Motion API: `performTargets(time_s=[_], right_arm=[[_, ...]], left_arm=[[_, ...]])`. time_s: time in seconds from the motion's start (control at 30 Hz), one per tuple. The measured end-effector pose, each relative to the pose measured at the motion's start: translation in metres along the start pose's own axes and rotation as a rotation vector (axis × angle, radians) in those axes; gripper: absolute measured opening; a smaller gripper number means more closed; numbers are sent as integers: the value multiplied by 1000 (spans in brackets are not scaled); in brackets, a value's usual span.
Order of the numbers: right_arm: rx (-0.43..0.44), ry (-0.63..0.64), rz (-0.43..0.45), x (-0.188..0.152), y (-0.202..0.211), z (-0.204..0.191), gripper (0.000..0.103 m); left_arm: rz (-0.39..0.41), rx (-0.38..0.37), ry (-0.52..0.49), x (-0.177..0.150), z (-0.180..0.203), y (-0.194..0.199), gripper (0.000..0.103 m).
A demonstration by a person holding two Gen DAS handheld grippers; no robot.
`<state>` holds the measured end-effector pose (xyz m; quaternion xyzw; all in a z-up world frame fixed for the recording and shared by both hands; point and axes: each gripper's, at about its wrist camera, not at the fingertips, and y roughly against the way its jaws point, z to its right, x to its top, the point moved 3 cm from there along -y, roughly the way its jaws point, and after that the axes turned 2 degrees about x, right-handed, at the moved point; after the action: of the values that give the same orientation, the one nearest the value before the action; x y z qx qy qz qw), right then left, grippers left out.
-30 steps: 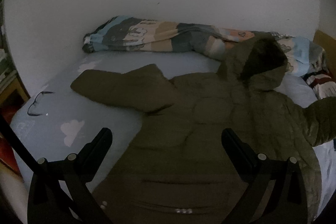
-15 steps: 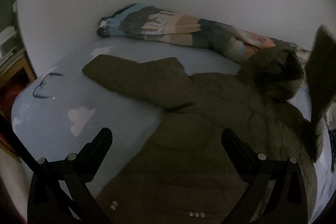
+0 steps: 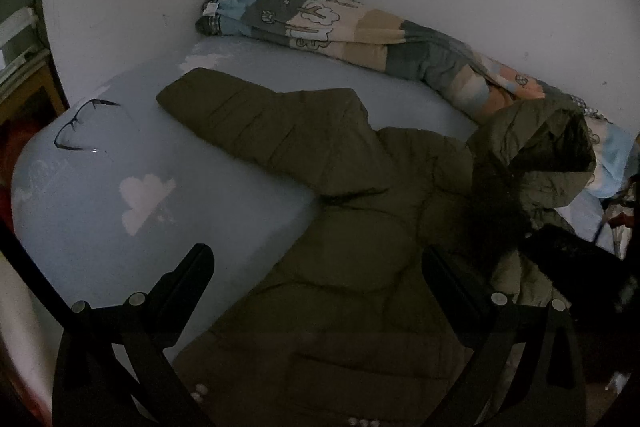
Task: Fold large clothes
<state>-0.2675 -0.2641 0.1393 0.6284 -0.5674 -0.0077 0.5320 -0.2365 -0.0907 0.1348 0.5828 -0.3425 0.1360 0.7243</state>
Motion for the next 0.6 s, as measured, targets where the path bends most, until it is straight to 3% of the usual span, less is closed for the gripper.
performTargets(time_s=[0.07, 0.17, 0.33, 0.43, 0.5, 0.6], right_arm=[[-3, -1, -27, -4, -11, 3, 17], [42, -6, -68, -9, -16, 10, 54], [89, 37, 16, -6, 27, 31, 63], [-42, 13, 67, 3, 45, 69, 69], [-198, 18, 65, 4, 45, 102, 69], [-384, -7, -30, -7, 25, 156, 69]], left_arm=[[-3, 2, -7, 0, 3, -2, 103], [-13, 1, -11, -1, 5, -3, 103], [-10, 3, -17, -1, 4, -4, 103], [-8, 14, -17, -1, 1, -4, 103], [-16, 10, -8, -2, -1, -3, 103], [-9, 7, -22, -4, 5, 1, 103]])
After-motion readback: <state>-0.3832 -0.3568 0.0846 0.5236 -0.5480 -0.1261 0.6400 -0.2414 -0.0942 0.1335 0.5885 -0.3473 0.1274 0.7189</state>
